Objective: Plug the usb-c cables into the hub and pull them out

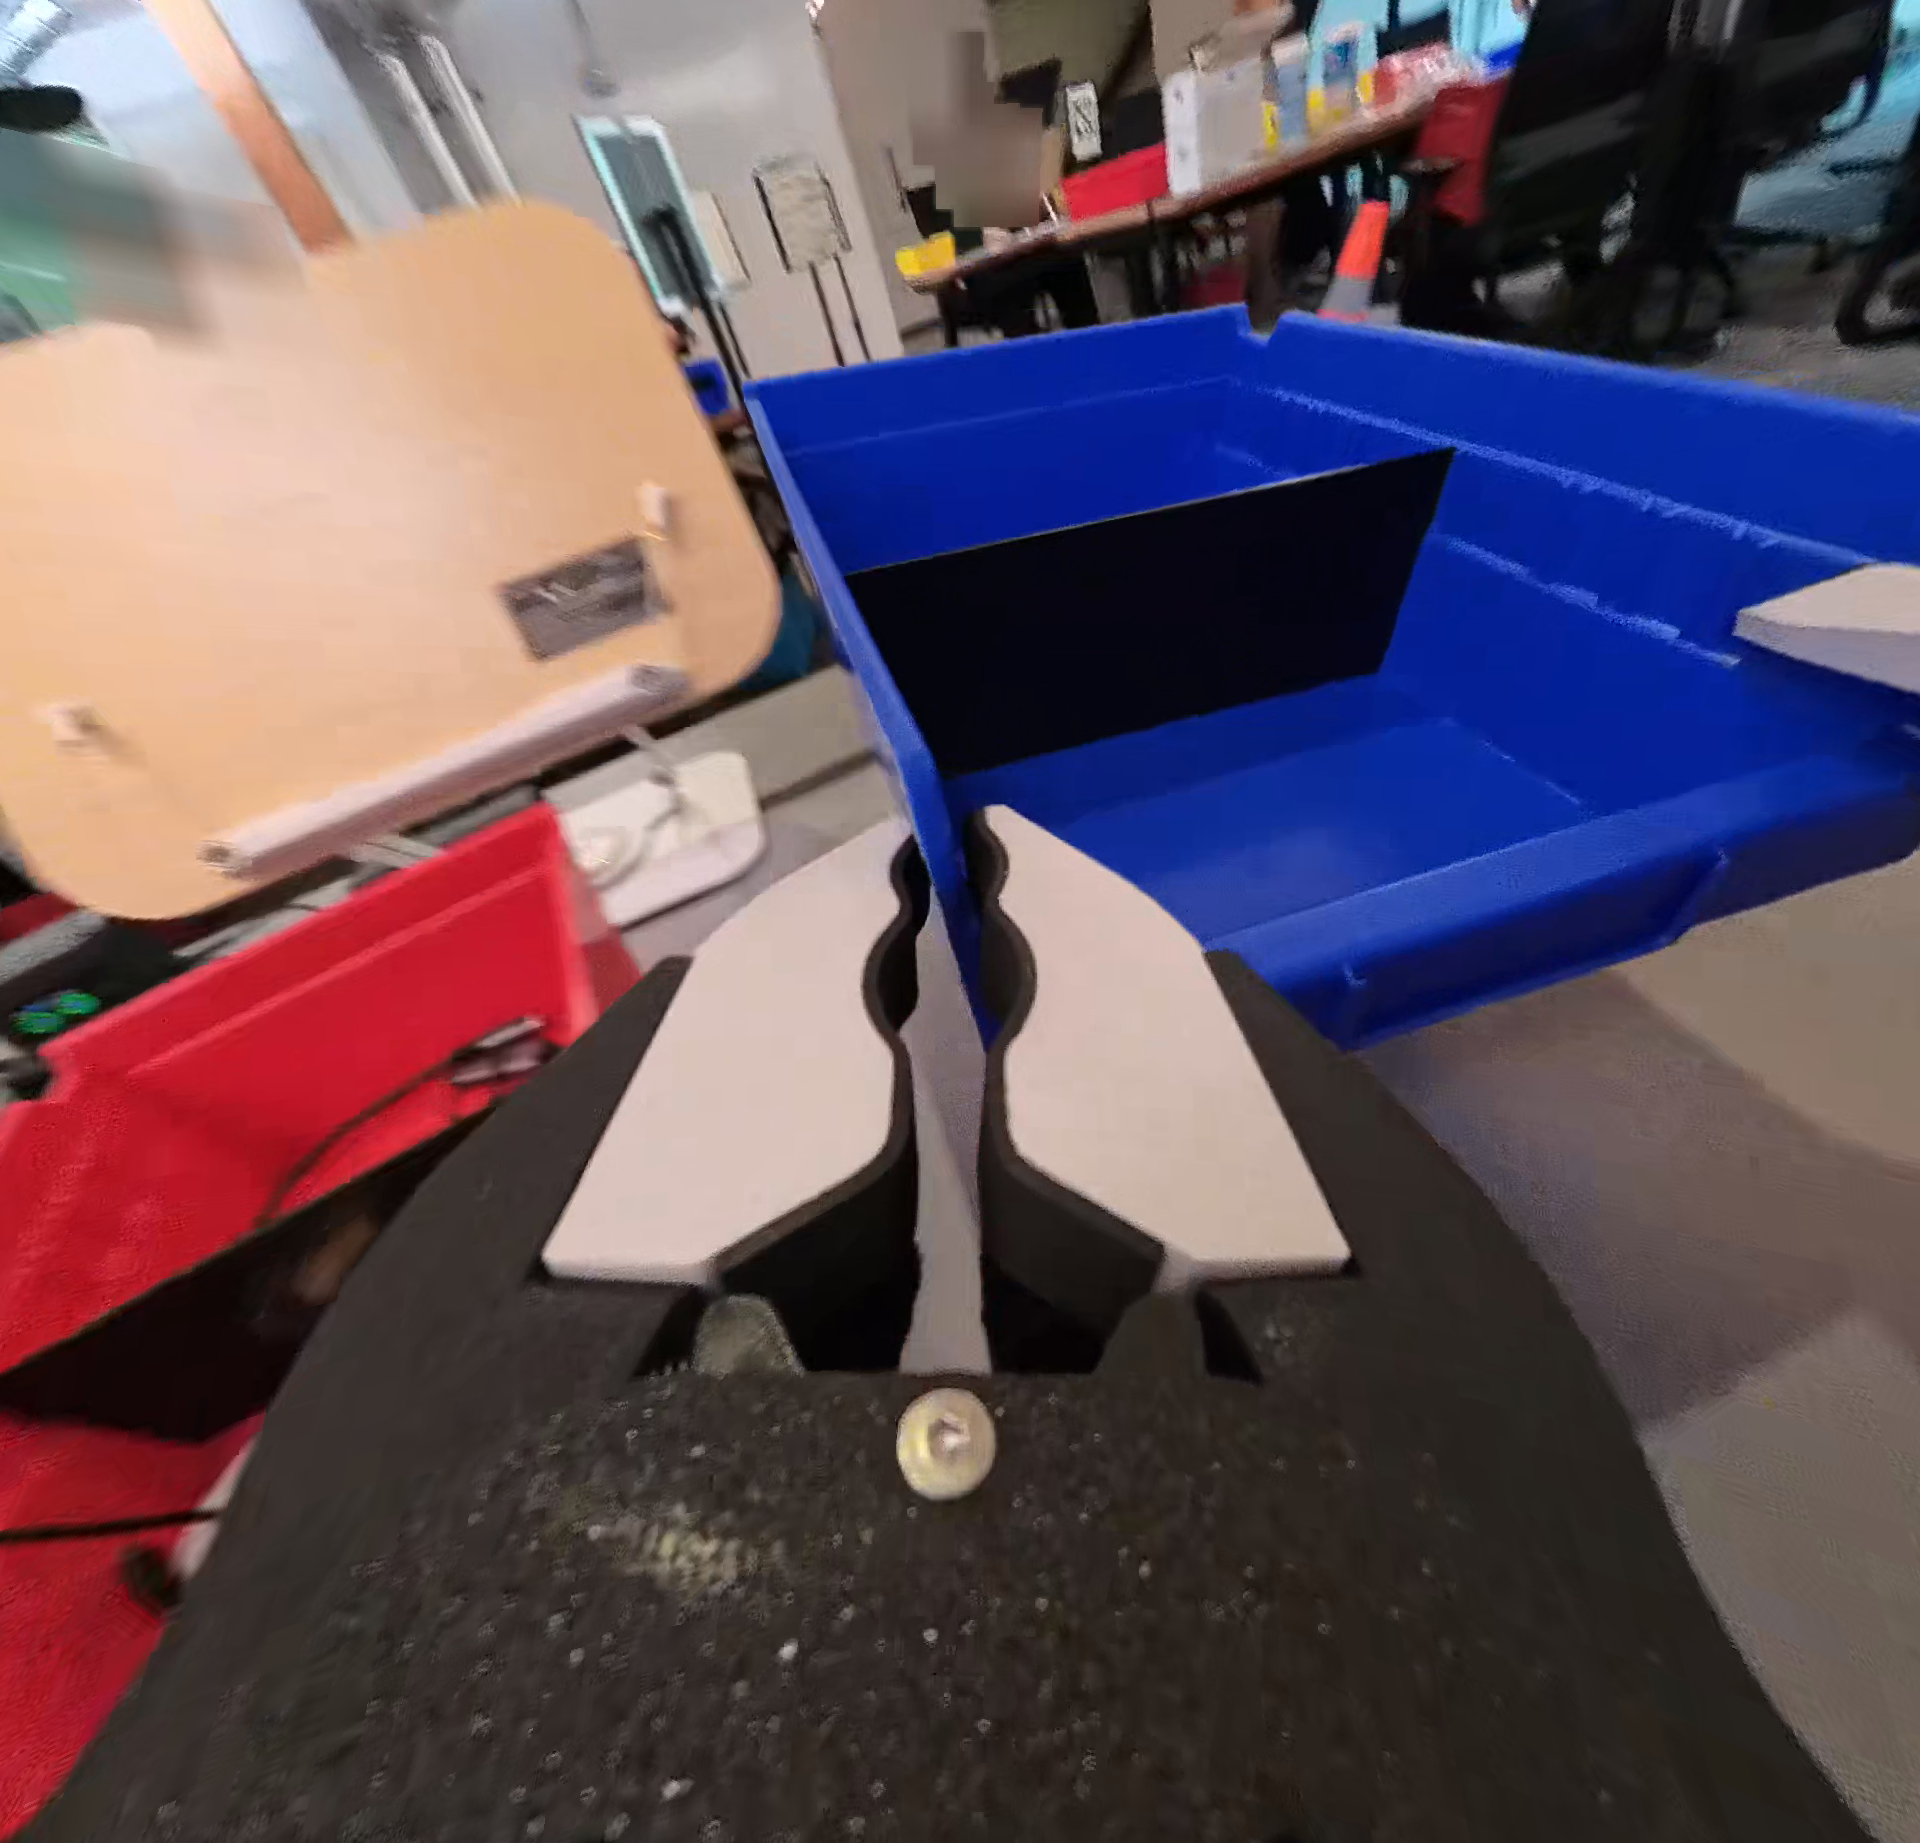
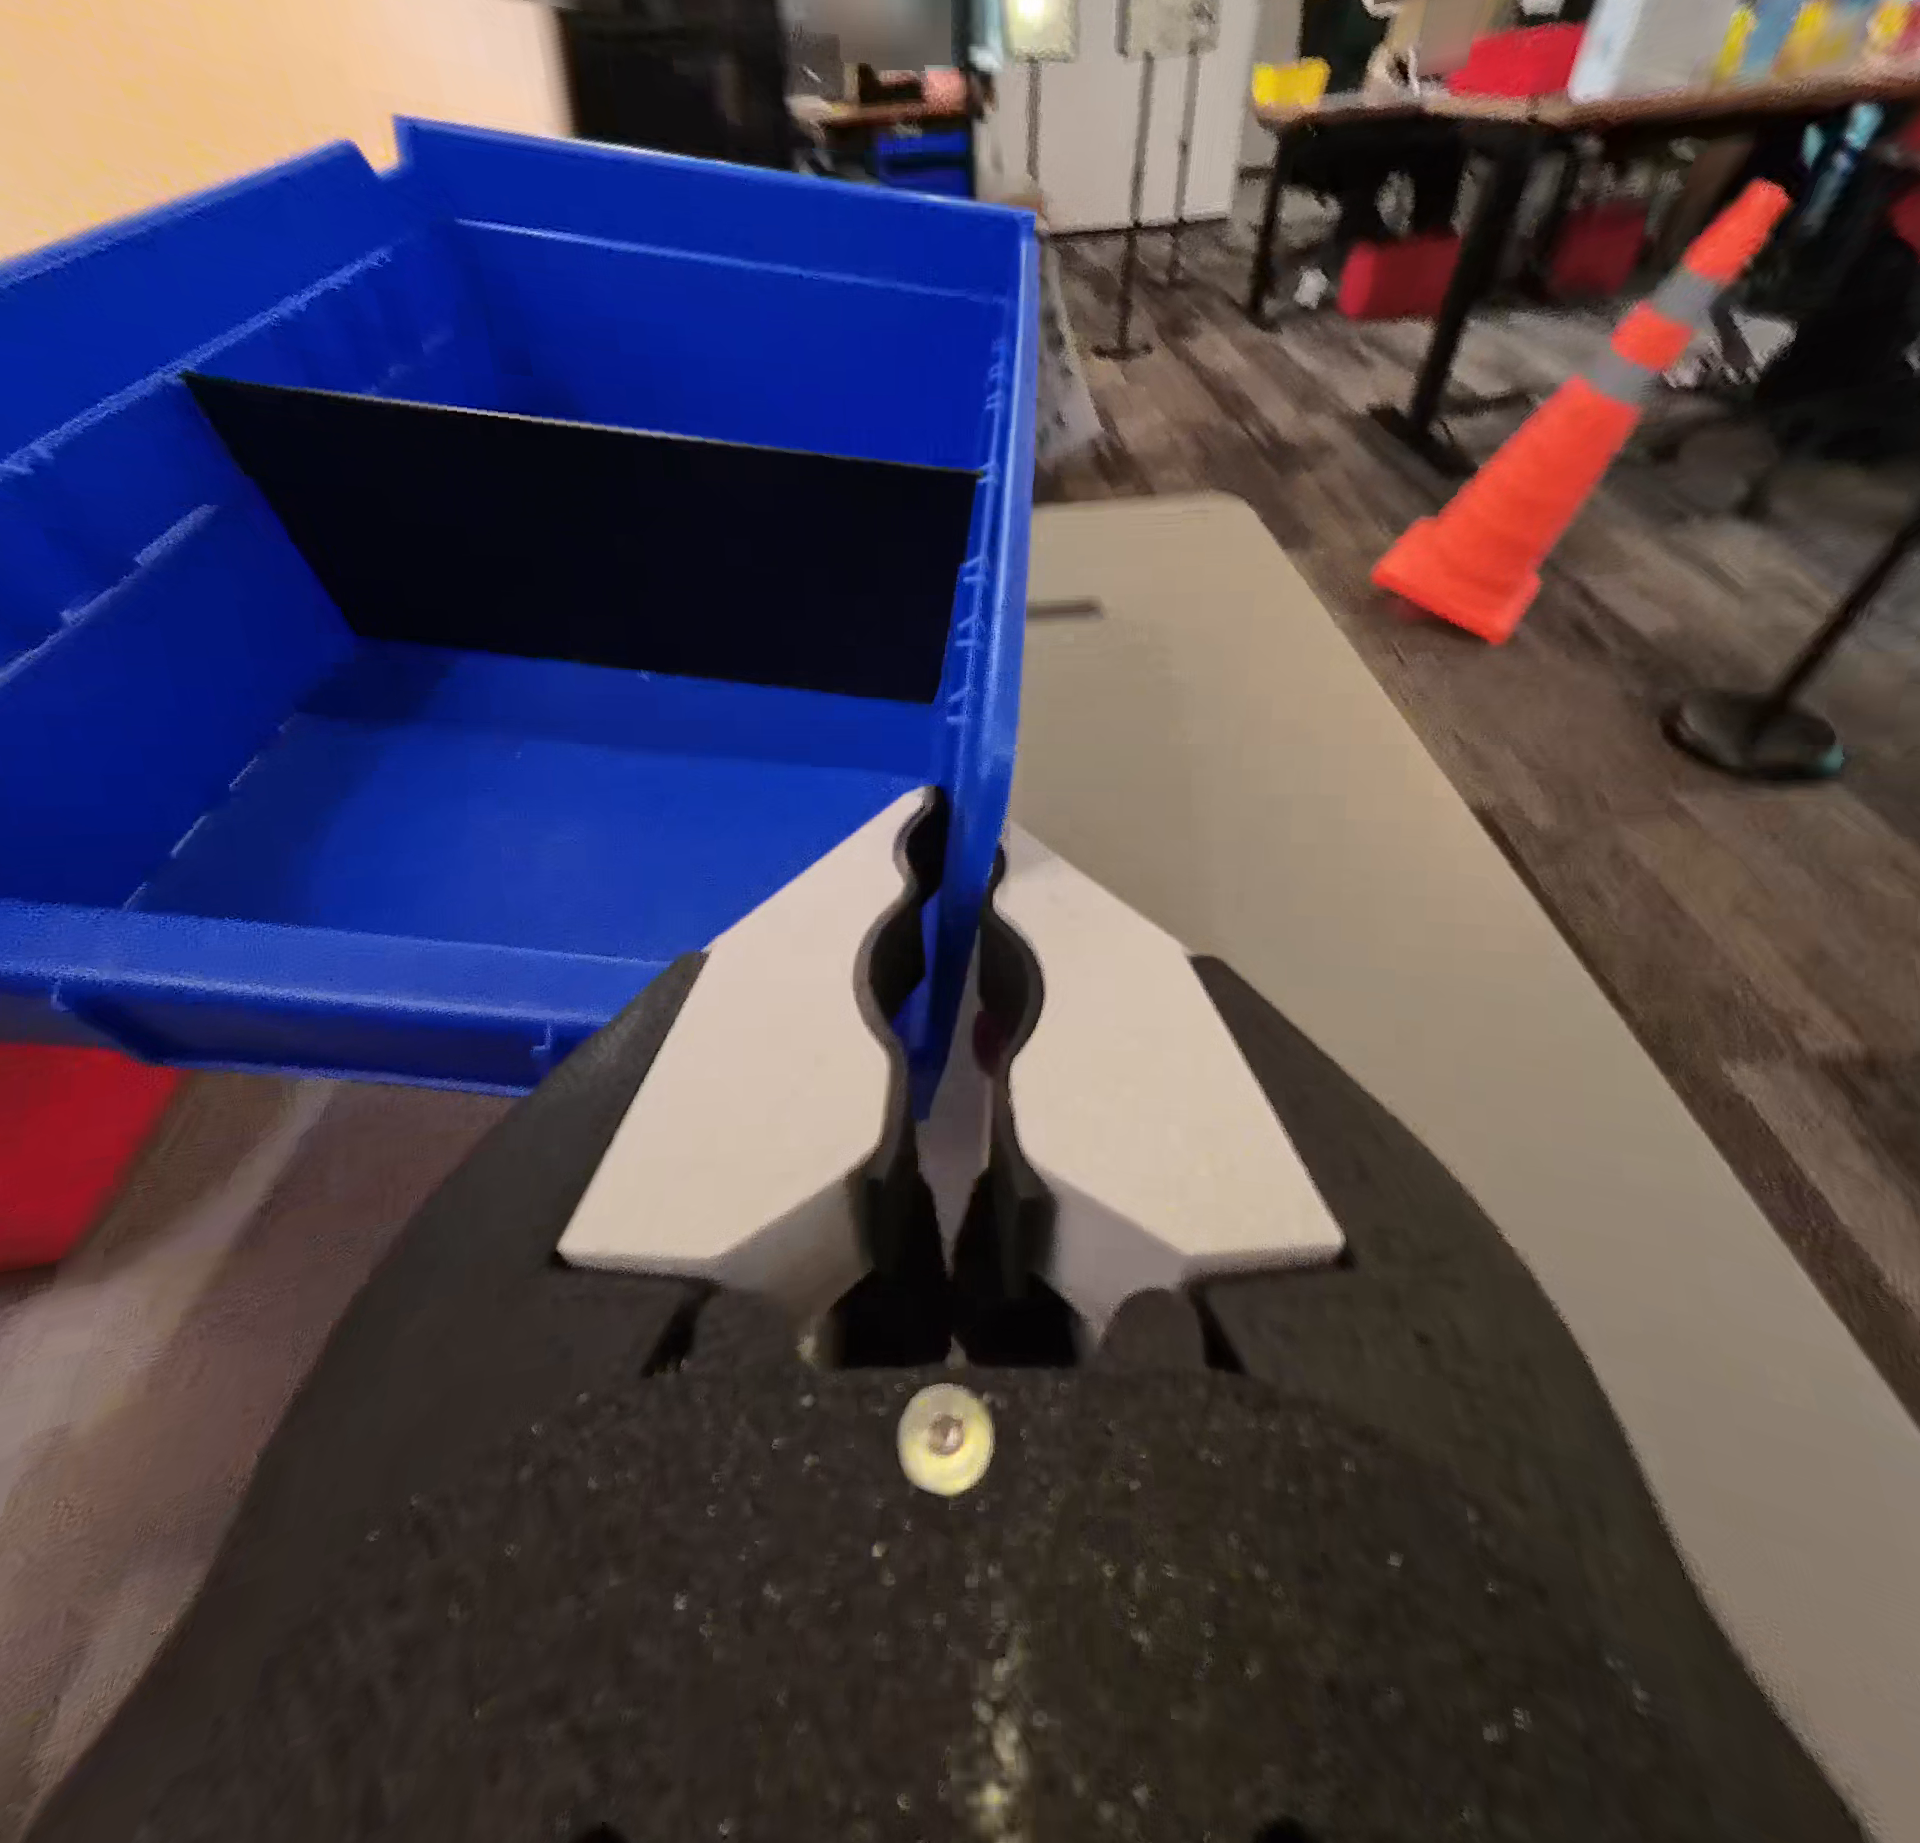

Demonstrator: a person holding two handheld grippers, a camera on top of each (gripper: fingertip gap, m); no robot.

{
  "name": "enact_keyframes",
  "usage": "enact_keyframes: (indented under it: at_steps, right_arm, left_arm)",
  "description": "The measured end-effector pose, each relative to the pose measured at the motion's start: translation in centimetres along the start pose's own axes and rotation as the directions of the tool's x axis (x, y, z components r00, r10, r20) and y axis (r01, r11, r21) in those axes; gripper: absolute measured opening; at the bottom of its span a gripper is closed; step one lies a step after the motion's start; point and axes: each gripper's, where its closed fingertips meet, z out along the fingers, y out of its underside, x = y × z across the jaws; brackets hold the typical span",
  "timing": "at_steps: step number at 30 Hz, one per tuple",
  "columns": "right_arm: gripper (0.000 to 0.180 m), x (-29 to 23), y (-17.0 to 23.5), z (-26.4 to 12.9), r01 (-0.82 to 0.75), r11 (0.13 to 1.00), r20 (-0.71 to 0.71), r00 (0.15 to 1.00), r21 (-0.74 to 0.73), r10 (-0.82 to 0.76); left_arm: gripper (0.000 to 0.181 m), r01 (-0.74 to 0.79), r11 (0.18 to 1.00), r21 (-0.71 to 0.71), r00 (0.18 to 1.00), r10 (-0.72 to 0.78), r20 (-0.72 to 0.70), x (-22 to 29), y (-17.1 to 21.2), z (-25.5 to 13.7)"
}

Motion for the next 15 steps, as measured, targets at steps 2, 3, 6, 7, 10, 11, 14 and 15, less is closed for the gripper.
enact_keyframes:
  at_steps: [2, 3, 6, 7, 10, 11, 14, 15]
  right_arm:
    - [0.001, 3.6, 2.7, -0.1, -0.026, 0.999, -0.053, 0.998, -0.038, 0.024]
    - [0.001, 4.8, 3.8, 0.0, -0.034, 0.998, -0.071, 0.997, -0.060, 0.030]
    - [0.001, 6.0, 6.2, 1.0, 0.020, 0.991, -0.075, 0.997, -0.131, -0.030]
    - [0.001, 5.8, 6.8, 1.6, 0.033, 0.988, -0.059, 0.997, -0.153, -0.043]
    - [0.002, 4.6, 7.0, 4.4, 0.100, 0.985, -0.024, 0.994, -0.141, -0.104]
    - [0.003, 4.4, 7.1, 5.4, 0.073, 0.985, -0.026, 0.997, -0.157, -0.078]
    - [0.002, 4.1, 7.7, 5.5, 0.030, 0.978, -0.008, 0.999, -0.206, -0.033]
    - [0.002, 4.3, 7.8, 5.2, 0.075, 0.974, -0.010, 0.997, -0.213, -0.079]
  left_arm:
    - [0.006, -0.012, 0.999, -0.042, 0.999, 0.011, -0.039, 3.5, 2.2, 1.4]
    - [0.007, -0.017, 0.998, -0.062, 0.998, 0.014, -0.053, 4.6, 3.4, 1.9]
    - [0.007, -0.006, 0.991, -0.137, 0.999, 0.000, -0.044, 5.7, 6.7, 3.0]
    - [0.007, 0.011, 0.987, -0.158, 1.000, -0.015, -0.027, 5.4, 7.6, 3.2]
    - [0.009, 0.036, 0.974, -0.223, 0.999, -0.030, 0.031, 4.5, 9.7, 3.7]
    - [0.008, 0.046, 0.971, -0.236, 0.998, -0.036, 0.046, 4.2, 9.9, 3.9]
    - [0.010, 0.096, 0.964, -0.248, 0.995, -0.090, 0.035, 4.2, 10.0, 4.2]
    - [0.008, 0.095, 0.961, -0.261, 0.995, -0.098, 0.004, 4.5, 10.1, 4.1]
